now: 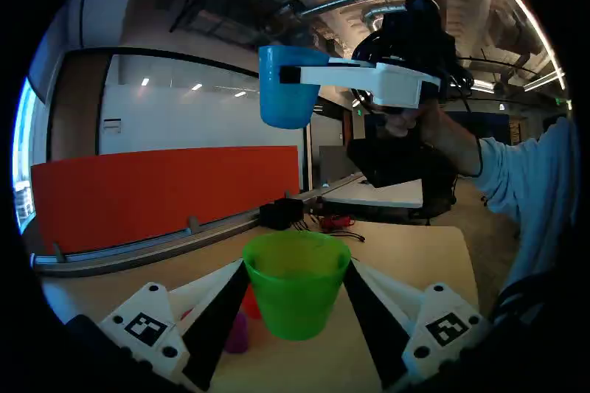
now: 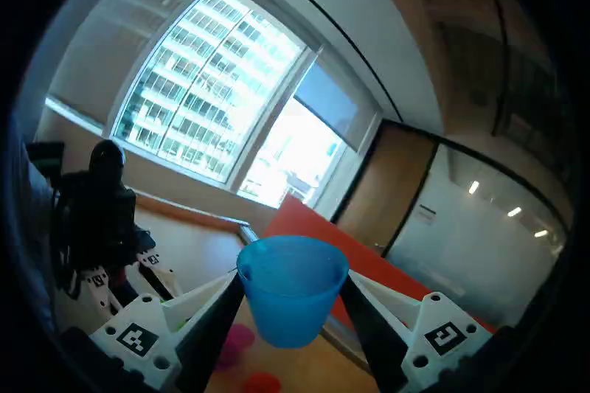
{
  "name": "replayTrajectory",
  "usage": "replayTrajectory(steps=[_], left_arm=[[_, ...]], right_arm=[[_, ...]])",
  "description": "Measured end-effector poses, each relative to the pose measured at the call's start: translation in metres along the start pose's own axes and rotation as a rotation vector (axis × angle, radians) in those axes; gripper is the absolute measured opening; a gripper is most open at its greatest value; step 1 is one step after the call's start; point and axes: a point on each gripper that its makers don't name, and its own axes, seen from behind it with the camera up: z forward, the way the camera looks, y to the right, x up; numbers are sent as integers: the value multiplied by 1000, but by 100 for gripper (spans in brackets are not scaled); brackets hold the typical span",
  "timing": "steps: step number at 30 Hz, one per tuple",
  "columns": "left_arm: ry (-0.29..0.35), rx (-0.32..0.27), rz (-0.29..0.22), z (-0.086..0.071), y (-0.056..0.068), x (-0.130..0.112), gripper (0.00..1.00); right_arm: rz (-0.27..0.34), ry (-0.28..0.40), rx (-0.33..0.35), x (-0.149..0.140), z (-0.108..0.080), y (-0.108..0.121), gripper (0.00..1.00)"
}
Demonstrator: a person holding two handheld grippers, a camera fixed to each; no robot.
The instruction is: Pour water
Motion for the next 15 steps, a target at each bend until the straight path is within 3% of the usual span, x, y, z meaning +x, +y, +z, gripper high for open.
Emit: replayTrajectory(steps=[8, 15], left_arm=[[5, 5, 0, -2, -1, 2, 86], [5, 9, 1, -3, -3, 4, 86]], right_arm=[[190, -9, 47, -5, -1, -9, 89], [268, -8, 87, -6, -1, -20, 90]])
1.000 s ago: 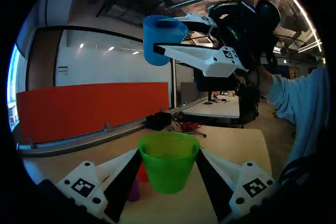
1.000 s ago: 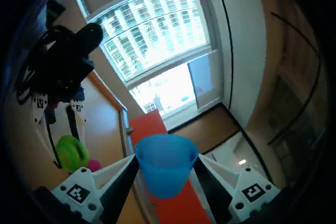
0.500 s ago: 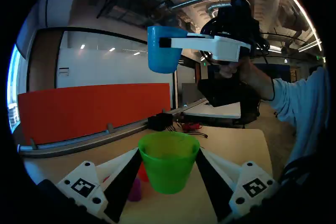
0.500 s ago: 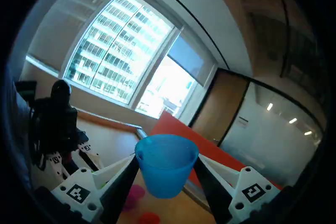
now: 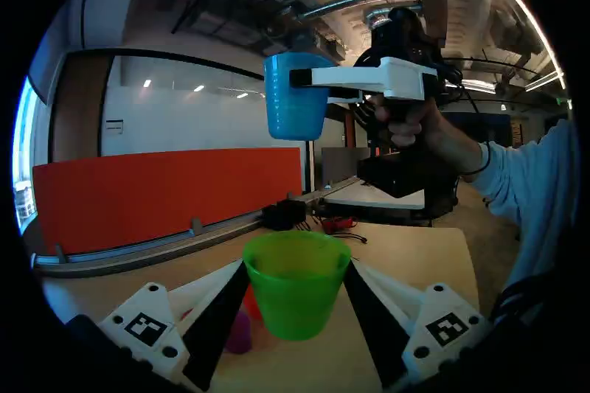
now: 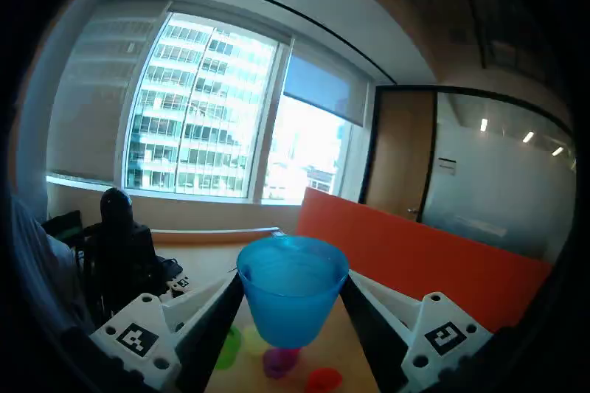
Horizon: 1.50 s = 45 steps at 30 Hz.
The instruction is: Pour water
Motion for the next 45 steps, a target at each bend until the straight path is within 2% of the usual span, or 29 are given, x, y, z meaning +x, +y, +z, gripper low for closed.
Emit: replayTrajectory(steps=[6, 15, 34, 45], left_arm=[[0, 4, -4, -1, -3, -1, 86], [-9, 23, 1, -4, -11, -3, 86], [-30, 64, 7, -20, -32, -3, 86], [-48, 69, 15, -23, -34, -6, 86]], right_arm=[[32, 3, 4, -3, -1, 1, 89], [32, 0, -2, -19, -6, 3, 90], [74, -22, -34, -61, -38, 15, 90], [93, -35, -29, -81, -43, 17, 90]])
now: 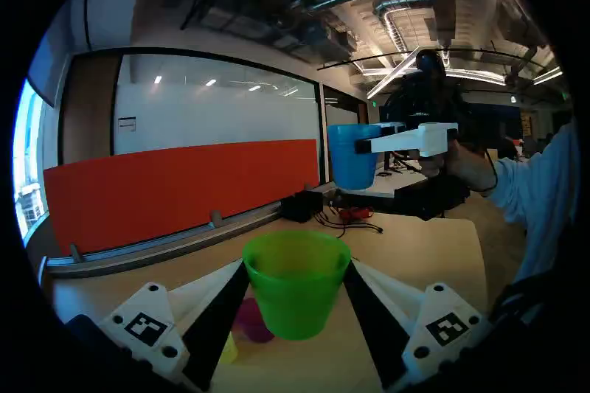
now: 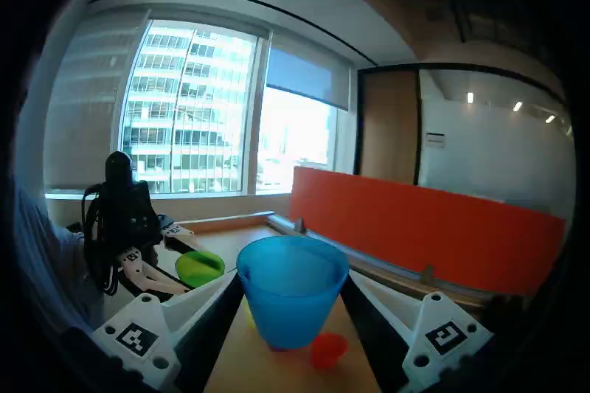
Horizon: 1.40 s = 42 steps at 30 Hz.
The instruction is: Pour water
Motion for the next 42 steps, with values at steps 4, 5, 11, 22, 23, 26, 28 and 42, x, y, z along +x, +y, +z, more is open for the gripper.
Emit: replayTrajectory(steps=[4, 5, 11, 22, 23, 26, 28, 42], left_arm=[[-13, 2, 0, -1, -1, -4, 86], [-17, 3, -1, -2, -2, -5, 86], [-36, 3, -5, -3, -3, -12, 86], [-82, -7, 1, -5, -4, -26, 86], [-88, -8, 1, -5, -4, -28, 86], [-115, -13, 2, -5, -3, -37, 86], [-134, -15, 8, -5, -3, -43, 86], [-254, -45, 30, 0, 1, -78, 86]], right_arm=[[-5, -18, 13, -14, -2, -3, 90], [-5, -23, 17, -18, -2, -4, 90], [2, -46, 44, -35, -4, -10, 91], [-2, -106, 74, -68, -5, -17, 91], [-3, -113, 77, -72, -5, -18, 91], [-6, -142, 89, -84, -4, -20, 91], [-13, -165, 95, -93, -3, -21, 91], [-34, -273, 129, -139, 0, -24, 91]])
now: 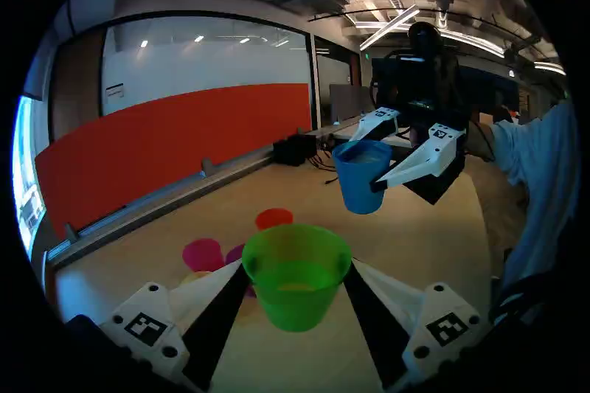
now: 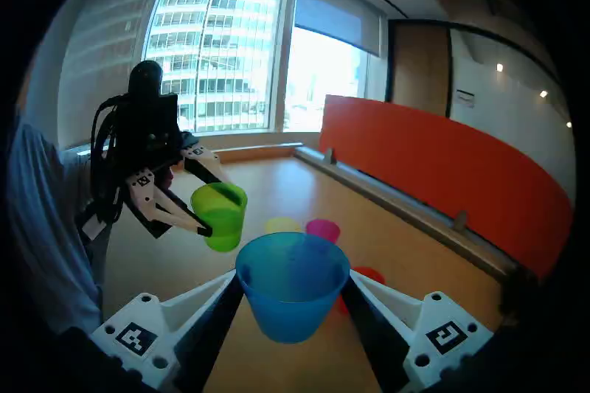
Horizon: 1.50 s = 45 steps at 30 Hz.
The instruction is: Pour water
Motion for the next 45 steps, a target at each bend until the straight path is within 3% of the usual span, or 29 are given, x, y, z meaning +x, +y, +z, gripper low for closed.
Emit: replayTrajectory(steps=[29, 45], left_arm=[[-230, -45, -17, 24, 2, -83, 86], [-271, -66, -49, 32, 7, -113, 86]], right_arm=[[-10, -192, 44, -82, 28, 1, 91], [-2, -242, 59, -110, 39, -2, 91]])
